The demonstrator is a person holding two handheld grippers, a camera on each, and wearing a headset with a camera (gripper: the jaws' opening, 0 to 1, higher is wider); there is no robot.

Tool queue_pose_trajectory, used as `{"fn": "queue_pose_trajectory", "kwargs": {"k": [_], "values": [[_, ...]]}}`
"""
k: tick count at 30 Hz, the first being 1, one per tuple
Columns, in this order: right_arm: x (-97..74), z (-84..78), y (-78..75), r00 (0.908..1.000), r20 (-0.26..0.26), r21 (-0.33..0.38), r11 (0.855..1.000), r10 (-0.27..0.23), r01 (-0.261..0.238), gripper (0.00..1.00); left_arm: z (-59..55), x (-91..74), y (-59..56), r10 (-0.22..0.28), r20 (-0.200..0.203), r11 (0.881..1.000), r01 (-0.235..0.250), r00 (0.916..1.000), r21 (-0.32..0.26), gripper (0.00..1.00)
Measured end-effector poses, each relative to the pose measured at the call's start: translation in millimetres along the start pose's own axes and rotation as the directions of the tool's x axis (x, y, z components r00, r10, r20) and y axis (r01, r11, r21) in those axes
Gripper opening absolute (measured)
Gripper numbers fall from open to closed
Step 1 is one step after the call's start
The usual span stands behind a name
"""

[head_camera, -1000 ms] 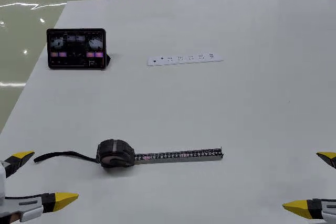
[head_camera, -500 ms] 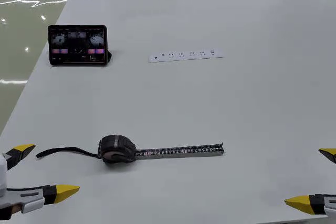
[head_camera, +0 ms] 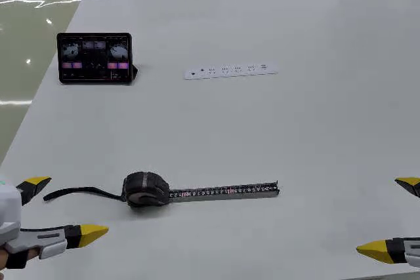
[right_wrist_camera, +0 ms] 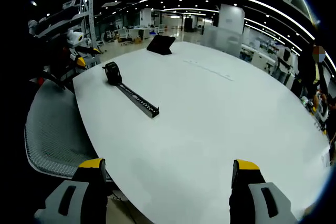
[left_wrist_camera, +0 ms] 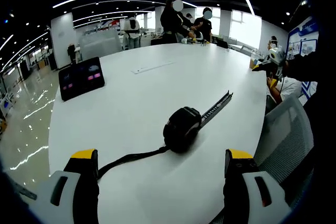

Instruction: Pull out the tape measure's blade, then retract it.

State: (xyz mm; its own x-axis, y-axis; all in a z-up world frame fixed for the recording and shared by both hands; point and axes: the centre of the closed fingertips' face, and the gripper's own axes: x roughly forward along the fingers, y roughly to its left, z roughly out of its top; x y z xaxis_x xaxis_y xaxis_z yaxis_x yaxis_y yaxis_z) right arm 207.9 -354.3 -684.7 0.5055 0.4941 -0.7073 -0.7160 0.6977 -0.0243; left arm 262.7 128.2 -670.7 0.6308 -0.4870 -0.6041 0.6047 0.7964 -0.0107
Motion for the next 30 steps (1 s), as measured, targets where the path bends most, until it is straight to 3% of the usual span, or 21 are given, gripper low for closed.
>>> {"fn": "queue_pose_trajectory", "kwargs": {"k": [2,5,11,15,23,30], "values": [[1.4,3.1,0.2,0.9999,-0.008,-0.008,1.0,0.009,-0.009,0.99,3.8,0.1,4.0,0.036,-0.003,0.999,-0.036,0.9993,-0.025,0.99],[5.7,8.3,-1.9,0.9998,-0.017,-0.033,0.999,0.013,-0.014,0.99,16.8,-1.2,2.7,0.041,0.049,0.998,-0.038,0.998,-0.058,0.99],[12.3,25.2,-1.1,0.9986,-0.039,-0.096,0.995,0.037,-0.04,0.99,20.4,4.1,10.9,0.067,0.042,0.994,-0.064,0.9969,-0.085,0.99],[18.4,33.8,1.1,0.9961,-0.06,-0.153,0.986,0.064,-0.073,0.99,27.0,6.3,13.2,0.092,0.057,0.992,-0.087,0.9941,-0.088,0.99],[27.5,52.3,-1.0,0.9929,-0.069,-0.235,0.966,0.097,-0.11,0.99,42.7,14.5,0.9,0.099,0.088,0.993,-0.092,0.9912,-0.08,0.99],[33.1,60.7,-5.0,0.9897,-0.092,-0.273,0.953,0.11,-0.131,0.99,47.2,18.6,-7.3,0.105,0.102,0.993,-0.098,0.9893,-0.067,0.99]]}}
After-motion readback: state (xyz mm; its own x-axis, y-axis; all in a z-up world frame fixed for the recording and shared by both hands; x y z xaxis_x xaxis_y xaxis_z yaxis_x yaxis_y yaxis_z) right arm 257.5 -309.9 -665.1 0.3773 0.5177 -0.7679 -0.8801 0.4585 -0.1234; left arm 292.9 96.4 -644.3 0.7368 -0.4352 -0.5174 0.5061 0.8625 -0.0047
